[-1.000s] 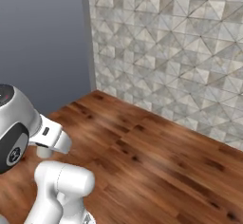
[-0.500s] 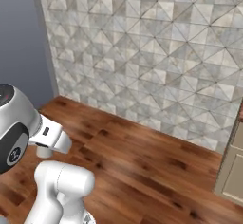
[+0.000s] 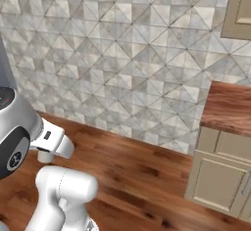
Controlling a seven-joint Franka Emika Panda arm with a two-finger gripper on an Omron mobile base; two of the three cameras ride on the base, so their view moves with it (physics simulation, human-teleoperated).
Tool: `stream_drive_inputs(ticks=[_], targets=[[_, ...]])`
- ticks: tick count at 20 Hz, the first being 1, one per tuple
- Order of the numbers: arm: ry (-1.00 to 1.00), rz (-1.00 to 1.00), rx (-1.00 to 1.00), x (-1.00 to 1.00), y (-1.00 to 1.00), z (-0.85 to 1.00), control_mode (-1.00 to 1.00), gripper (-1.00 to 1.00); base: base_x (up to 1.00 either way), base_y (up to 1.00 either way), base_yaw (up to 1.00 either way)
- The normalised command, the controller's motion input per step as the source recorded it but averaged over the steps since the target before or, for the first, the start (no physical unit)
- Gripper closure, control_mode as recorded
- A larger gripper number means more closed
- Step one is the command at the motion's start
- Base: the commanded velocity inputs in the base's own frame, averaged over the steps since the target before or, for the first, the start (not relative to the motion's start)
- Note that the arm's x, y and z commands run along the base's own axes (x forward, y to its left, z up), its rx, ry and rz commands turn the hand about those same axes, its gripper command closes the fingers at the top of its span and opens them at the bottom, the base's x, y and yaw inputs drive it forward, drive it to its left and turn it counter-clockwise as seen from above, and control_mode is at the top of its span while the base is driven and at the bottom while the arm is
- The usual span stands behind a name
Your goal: Collect the paprika, ketchup, and shaker from the cabinet and place them next to the stove.
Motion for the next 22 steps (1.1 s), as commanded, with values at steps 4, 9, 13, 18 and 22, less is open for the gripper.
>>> stream_drive_inputs(ticks=[4,9,13,18,22], targets=[[0.00,0.00,0.00,0.00,0.00,0.00,1.00,1.00,0.44,-0.67,-0.27],[0.00,0.00,0.00,0.00,0.00,0.00,1.00,1.00,0.44,-0.66,-0.26],[0.00,0.00,0.00,0.00,0.00,0.00,1.00,1.00,0.43,-0.68,-0.26],[0.00,0.00,0.00,0.00,0.00,0.00,1.00,1.00,0.42,-0.71,-0.24],[0.00,0.00,0.00,0.00,0.00,0.00,1.00,1.00,0.35,-0.80,-0.20]])
